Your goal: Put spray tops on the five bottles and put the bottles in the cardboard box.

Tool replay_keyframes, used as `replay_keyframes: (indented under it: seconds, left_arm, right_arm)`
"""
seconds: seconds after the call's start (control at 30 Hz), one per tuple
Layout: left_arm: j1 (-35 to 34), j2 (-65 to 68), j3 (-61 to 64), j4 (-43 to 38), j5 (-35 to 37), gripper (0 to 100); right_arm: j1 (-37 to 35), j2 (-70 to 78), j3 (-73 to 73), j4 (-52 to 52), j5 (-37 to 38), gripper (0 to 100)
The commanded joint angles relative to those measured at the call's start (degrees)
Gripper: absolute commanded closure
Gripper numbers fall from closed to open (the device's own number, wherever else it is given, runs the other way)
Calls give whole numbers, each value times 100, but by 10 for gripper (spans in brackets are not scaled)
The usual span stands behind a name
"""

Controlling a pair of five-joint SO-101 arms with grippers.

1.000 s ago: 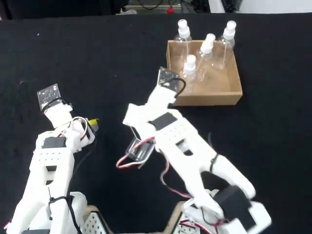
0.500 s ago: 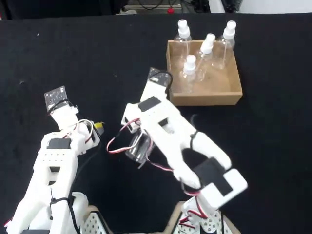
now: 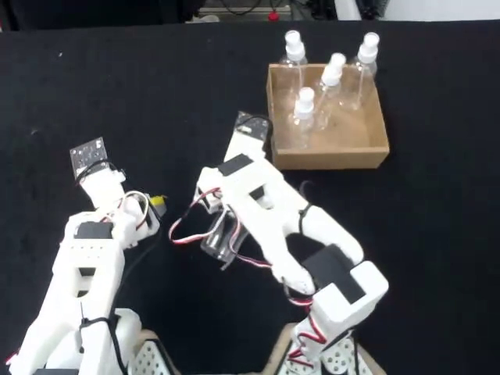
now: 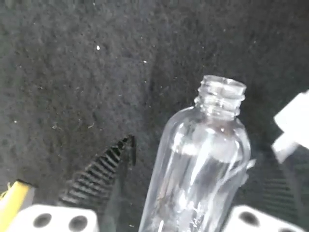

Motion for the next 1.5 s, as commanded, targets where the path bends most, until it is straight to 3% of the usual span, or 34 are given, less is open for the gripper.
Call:
replay_keyframes:
  seconds: [0.0,0.2,0.37,0.6,0.73,1.07,1.2,1.47]
  left_arm:
    - [75,-141,-66,-114,62,755]
    - [75,-141,-66,-114,62,755]
    - [75,-141,-66,-114,62,755]
    - [75,-141,-66,-114,62,755]
    - [75,-141,-66,-114,62,755]
    - [75,-141,-66,-114,53,755]
    - [75,-141,-66,-114,53,755]
    - [75,-141,-66,-114,53,755]
  right_arm:
    - [114,-40,-321,26,114,815]
    - [114,-40,-708,62,1090,989]
    - [114,-40,-813,53,1820,928]
    - [554,-40,-778,70,4273,815]
    - [818,-40,-796,70,5187,811]
    - [396,-4,-796,580,5714,807]
    - [229,4,-804,862,6338,805]
    - [264,-48,-822,1371,6382,591]
